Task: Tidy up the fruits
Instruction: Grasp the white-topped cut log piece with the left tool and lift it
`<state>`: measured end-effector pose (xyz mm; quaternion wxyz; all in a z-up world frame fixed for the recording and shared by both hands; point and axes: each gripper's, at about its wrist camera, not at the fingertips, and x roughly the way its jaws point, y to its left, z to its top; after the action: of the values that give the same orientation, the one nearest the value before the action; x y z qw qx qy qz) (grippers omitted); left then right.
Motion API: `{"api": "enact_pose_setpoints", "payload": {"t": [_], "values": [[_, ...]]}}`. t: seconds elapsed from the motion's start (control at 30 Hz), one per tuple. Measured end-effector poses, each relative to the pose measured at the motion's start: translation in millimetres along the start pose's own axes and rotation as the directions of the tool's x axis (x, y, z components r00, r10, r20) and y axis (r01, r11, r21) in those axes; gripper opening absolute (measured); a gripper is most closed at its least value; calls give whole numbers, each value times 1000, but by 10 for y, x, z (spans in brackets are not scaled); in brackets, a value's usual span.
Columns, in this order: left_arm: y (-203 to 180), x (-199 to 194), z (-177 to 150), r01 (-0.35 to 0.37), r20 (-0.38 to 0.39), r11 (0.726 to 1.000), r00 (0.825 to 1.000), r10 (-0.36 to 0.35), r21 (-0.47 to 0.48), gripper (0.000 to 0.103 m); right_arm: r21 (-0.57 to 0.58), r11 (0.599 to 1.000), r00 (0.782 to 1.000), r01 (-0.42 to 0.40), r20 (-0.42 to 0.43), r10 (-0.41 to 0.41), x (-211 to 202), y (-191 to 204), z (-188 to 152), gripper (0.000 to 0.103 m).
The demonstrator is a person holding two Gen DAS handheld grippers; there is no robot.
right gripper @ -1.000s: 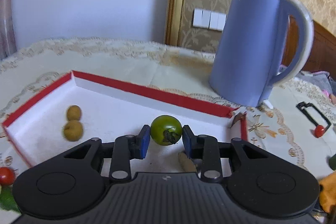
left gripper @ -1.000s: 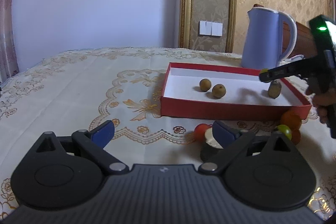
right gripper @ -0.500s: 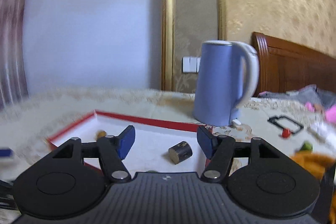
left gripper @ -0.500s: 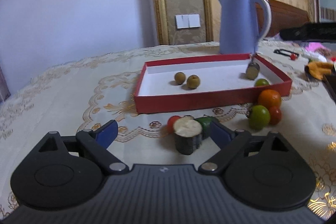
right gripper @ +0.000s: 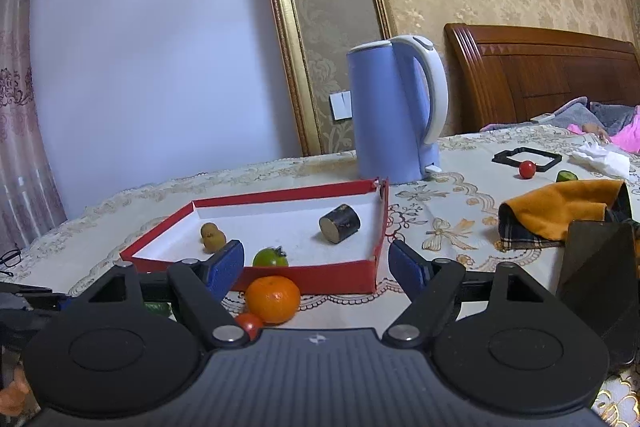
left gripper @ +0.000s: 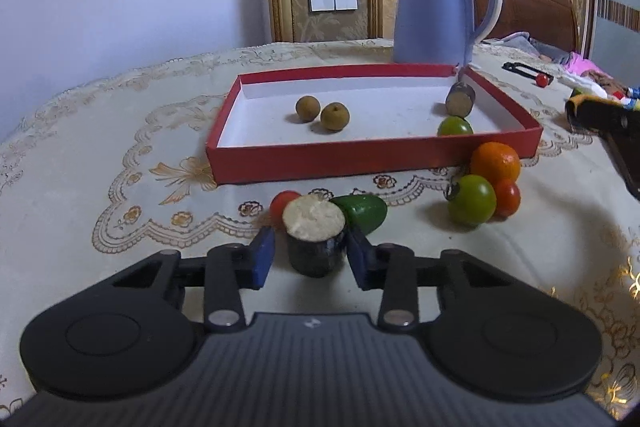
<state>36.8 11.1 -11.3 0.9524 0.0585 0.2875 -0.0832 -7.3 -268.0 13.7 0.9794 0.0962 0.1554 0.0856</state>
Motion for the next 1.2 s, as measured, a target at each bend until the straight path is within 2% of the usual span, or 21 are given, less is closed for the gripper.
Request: {"api": "enact_pose_setpoints", "payload": {"t": [0.23,0.47,0.73,0.93,1.07,1.2], "values": [[16,32,71,14,13,1000,1000,-14,-9,31,-7,1000,999,5,-35,-5,41,-8,-70,79],[4,32,45,16,15,1000,1000,-16,-1,31,-36,999,998,-16,-63,14,38,42,-114,79],[85,-18,29,39,30,997,999,-38,-61,30,-59,998,998,-3,-68,-1,19,76,-133,79],[106,-183,-33,12,64,999,998,-9,-46,30,-97,995,997,-2,-77,-5,10,111,-133,79],[144,-285,-46,-11,74,999,997,14,-35,30,-147,989,990,-29,-143,8,79,196,-186,79],[230,-244,-105,-35,28,998,999,36,-54,30,-209,976,981,-66,-193,25,176,354,-246,79]]}}
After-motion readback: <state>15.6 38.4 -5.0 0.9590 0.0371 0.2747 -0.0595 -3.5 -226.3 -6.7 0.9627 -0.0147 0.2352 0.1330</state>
